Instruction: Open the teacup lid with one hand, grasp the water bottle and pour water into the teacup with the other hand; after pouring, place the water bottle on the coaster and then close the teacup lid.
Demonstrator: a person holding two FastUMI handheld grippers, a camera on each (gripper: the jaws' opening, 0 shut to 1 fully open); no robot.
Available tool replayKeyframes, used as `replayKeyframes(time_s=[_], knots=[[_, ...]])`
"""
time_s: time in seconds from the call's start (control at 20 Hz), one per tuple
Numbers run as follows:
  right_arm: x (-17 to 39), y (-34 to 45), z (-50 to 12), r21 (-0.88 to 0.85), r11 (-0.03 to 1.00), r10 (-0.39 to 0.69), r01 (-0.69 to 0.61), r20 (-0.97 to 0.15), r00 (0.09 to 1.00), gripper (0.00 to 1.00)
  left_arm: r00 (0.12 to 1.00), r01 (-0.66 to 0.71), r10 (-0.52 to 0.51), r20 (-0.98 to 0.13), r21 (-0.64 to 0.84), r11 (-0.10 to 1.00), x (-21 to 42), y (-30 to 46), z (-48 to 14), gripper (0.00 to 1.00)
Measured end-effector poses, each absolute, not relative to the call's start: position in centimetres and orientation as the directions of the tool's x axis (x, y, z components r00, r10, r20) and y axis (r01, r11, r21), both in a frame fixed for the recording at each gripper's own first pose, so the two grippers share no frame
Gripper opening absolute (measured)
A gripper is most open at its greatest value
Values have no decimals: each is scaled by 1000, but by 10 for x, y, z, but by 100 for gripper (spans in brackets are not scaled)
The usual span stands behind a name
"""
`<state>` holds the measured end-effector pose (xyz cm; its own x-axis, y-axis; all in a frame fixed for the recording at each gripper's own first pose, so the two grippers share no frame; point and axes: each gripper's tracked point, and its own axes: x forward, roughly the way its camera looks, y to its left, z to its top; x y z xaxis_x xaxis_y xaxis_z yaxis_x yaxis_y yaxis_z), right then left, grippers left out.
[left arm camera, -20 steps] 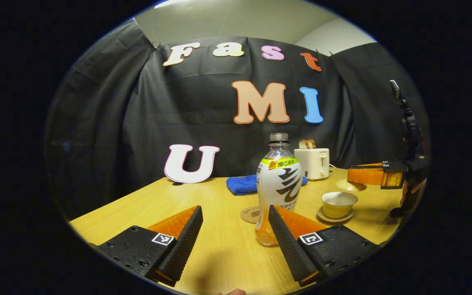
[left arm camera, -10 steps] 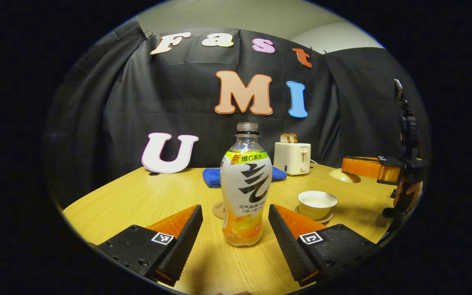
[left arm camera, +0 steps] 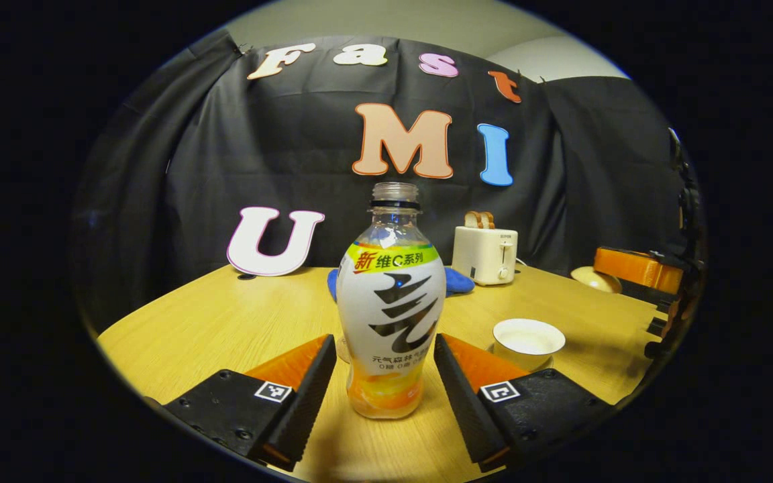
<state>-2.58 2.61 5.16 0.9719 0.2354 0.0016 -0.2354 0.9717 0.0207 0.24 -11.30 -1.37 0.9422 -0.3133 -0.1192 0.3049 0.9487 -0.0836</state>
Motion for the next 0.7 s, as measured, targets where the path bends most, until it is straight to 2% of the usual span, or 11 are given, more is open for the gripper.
replayKeyframes(time_s=[0.05, 0.25, 0.4, 0.45, 0.7], knots=[[-27, 23, 54, 27, 972, 231, -231, 7, 973, 30, 943, 303, -310, -117, -78, 950, 4, -114, -14, 80], [-27, 13, 58, 30, 976, 215, -215, 18, 977, 31, 948, 296, -298, -112, -33, 955, 11, -117, -13, 68], [-27, 12, 58, 33, 976, 216, -216, 17, 976, 31, 953, 274, -276, -124, -29, 961, 11, -115, -16, 64], [-26, 12, 57, 31, 976, 216, -216, 14, 976, 31, 955, 267, -269, -123, -28, 963, 14, -114, -16, 55], [-31, 17, 62, 35, 972, 234, -234, 22, 972, 30, 962, 242, -237, -134, 20, 970, 18, -109, -15, 53]])
